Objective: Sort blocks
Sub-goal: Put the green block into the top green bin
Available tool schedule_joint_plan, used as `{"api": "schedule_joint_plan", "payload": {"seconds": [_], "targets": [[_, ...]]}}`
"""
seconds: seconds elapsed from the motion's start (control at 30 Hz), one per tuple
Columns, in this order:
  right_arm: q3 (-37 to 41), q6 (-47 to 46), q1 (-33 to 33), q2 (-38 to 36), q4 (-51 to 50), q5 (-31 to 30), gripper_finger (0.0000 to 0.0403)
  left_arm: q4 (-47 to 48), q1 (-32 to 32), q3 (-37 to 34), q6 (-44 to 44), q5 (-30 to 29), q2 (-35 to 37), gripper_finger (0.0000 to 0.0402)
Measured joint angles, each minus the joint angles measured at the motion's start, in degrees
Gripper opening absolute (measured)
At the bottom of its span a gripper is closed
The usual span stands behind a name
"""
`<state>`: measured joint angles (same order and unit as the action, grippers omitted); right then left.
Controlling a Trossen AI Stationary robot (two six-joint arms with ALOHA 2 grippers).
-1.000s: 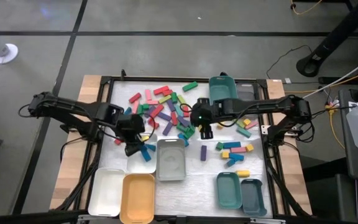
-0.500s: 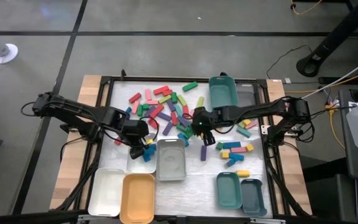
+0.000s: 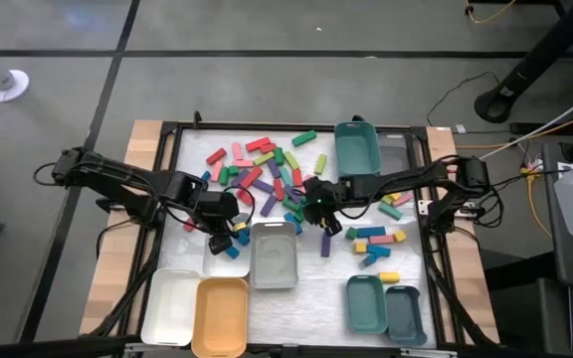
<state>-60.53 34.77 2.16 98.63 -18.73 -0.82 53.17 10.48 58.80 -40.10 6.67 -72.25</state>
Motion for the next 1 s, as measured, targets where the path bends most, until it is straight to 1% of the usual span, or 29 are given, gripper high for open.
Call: {"api": "schedule_joint_plan", "payload": {"seconds": [0.43,0.5,0.6,0.77,0.87,1.0], "targets": [[-0.07,0.7,5.4,6.5,1.09,0.5,0.0237,-0.25,0.0,0.01,0.01,-1.38,-0.02,0.0194],[-0.12,0.62,5.84,6.76,1.14,1.05,0.0229,-0.26,0.0,0.01,0.0,-1.42,-0.02,0.0194],[-0.17,0.43,5.91,6.82,1.36,3.91,0.0203,-0.23,0.0,0.01,0.02,-1.56,-0.02,0.0194],[-0.19,0.25,5.76,6.87,1.63,4.62,0.016,-0.2,0.0,0.01,0.03,-3.36,-0.02,0.0194],[-0.2,0.21,5.78,6.87,1.65,4.79,0.0149,-0.2,-0.02,0.01,0.03,-4.28,-0.02,0.0194],[-0.19,0.19,5.76,6.89,1.57,4.81,0.0148,-0.22,-0.02,0.01,0.02,-4.5,-0.02,0.0194]]}}
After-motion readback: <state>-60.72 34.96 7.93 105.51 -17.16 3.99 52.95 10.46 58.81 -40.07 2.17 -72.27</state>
